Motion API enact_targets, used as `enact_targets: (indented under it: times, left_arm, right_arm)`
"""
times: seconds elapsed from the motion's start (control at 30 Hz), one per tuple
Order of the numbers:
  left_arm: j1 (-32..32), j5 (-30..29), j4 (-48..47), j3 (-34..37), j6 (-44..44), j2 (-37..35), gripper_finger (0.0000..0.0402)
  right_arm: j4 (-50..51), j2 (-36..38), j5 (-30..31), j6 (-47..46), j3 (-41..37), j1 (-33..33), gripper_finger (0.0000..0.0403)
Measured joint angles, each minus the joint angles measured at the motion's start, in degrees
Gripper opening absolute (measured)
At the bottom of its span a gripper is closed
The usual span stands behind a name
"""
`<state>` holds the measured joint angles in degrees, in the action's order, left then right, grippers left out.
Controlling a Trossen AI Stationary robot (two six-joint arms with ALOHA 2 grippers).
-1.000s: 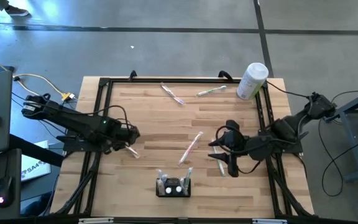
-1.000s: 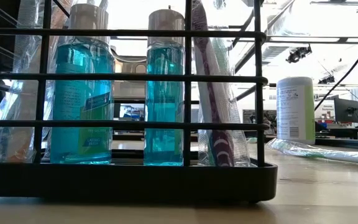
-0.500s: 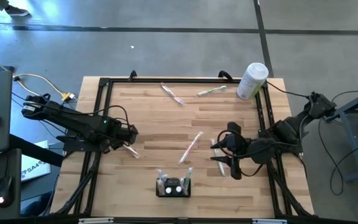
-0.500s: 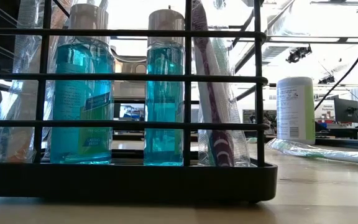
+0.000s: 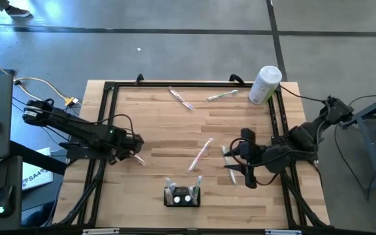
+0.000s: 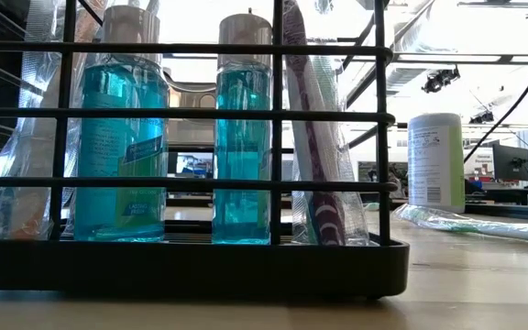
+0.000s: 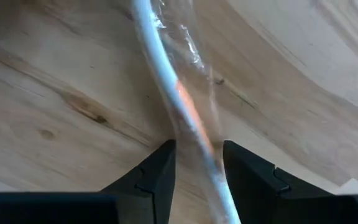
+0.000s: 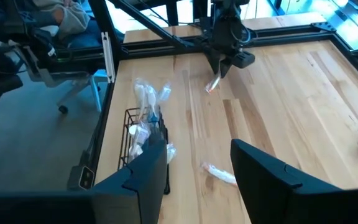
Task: Pick & Place toothbrushing station
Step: Put the left orange toothbrush into the black wire organizer
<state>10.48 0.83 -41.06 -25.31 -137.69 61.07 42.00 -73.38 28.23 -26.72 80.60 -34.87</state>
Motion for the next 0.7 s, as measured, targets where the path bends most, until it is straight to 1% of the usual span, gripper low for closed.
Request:
enact_targets:
  times: [0.1, 0.27, 0.4, 0.5, 0.6, 0.7]
  left_arm:
    - [0.0, 0.33, 1.86, 1.66, -0.26, -0.19, 0.0134]
    - [0.02, 0.3, 1.75, 2.02, 0.95, -0.17, 0.0134]
    - [0.04, -0.74, 1.11, 2.04, 4.29, -0.15, 0.0134]
    - [0.04, -0.95, 0.73, 2.06, 5.02, -0.1, 0.0129]
    - [0.07, -0.82, 0.51, 2.41, 6.17, -0.1, 0.0107]
    - [0.04, 0.68, 0.35, 3.3, 7.11, -0.1, 0.0063]
  right_arm:
    - [0.44, 0.04, 0.3, 0.17, 0.0, 0.0, 0.0171]
    - [0.78, 0.28, 0.25, 0.39, 0.0, 0.75, 0.0171]
    - [0.93, 0.3, 0.26, 0.49, 0.0, 1.33, 0.0171]
    - [0.96, 0.41, 0.26, 0.99, 0.0, 1.31, 0.0171]
    - [0.96, 0.41, 0.26, 1.07, 0.0, 1.27, 0.0171]
    - [1.02, 0.41, 0.37, 1.07, 0.0, 1.31, 0.0171]
